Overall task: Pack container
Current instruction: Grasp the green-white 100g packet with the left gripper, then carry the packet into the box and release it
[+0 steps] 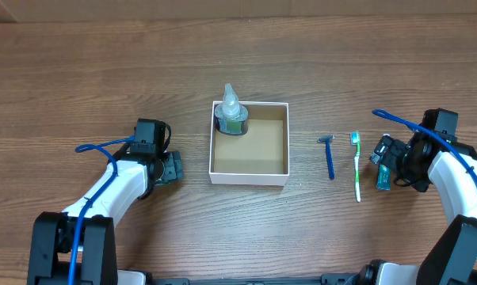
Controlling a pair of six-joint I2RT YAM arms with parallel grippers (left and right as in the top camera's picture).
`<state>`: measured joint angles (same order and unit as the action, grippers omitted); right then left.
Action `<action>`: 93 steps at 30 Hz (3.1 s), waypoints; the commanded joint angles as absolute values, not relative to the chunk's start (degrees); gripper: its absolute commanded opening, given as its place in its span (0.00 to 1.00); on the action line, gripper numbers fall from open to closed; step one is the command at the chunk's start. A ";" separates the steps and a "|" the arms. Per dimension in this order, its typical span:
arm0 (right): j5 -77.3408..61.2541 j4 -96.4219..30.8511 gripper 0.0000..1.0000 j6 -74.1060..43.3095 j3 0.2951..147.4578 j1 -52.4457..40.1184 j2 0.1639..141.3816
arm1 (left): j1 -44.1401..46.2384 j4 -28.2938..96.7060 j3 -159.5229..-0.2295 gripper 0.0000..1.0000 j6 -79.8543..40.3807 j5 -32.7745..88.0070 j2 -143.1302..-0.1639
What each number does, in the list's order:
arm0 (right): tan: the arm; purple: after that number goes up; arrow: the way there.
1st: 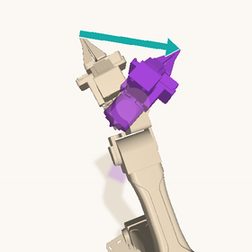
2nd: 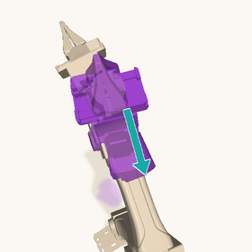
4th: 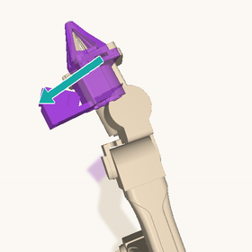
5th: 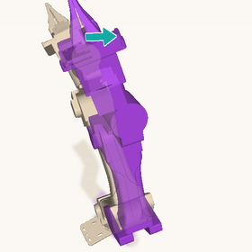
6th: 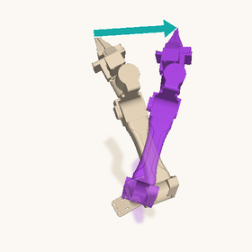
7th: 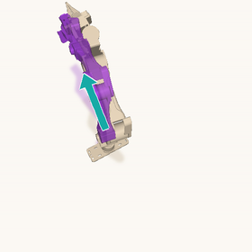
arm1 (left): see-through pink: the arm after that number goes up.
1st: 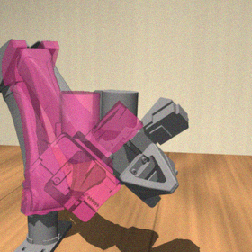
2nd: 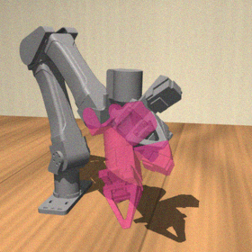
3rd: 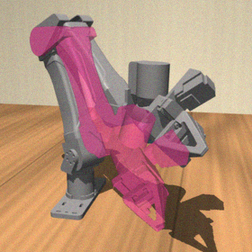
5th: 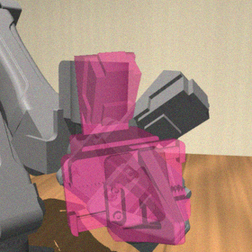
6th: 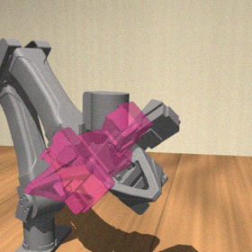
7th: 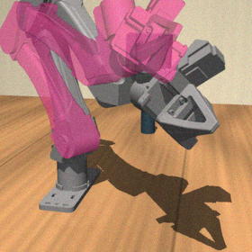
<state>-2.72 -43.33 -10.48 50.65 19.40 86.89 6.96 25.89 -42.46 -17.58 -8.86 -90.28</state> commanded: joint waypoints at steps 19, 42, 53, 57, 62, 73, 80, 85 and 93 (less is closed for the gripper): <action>-2.68 -43.16 1.00 -10.70 51.72 19.14 86.78 | 6.68 27.92 -45.01 0.44 -14.76 -9.61 -90.96; -2.68 -43.16 1.00 -10.70 51.72 19.14 86.78 | 26.20 59.61 -84.53 0.50 -28.62 -9.30 -90.96; -2.68 -43.16 1.00 -10.70 51.72 19.14 86.78 | 34.54 52.66 -77.25 0.54 -36.51 -8.78 -91.39; -2.68 -43.16 1.00 -10.70 51.72 19.14 86.78 | 35.48 47.40 -73.95 0.53 -36.49 -8.45 -91.50; -2.68 -43.16 1.00 -10.70 51.72 19.14 86.78 | 36.03 44.49 -71.79 0.53 -36.49 -8.34 -91.53; -2.68 -43.16 1.00 -10.70 51.72 19.14 86.78 | 36.03 42.44 -68.23 0.57 -36.45 -8.21 -91.53; -2.68 -43.16 1.00 -10.70 51.72 19.14 86.78 | 35.97 42.04 -69.82 0.69 -35.77 -4.60 -90.85; -2.68 -43.16 1.00 -10.70 51.72 19.14 86.78 | 35.81 46.17 -75.11 0.75 -34.22 -7.60 -88.25; -2.68 -43.16 1.00 -10.70 51.72 19.14 86.78 | 21.80 65.41 -79.33 1.00 -34.22 -16.58 -83.35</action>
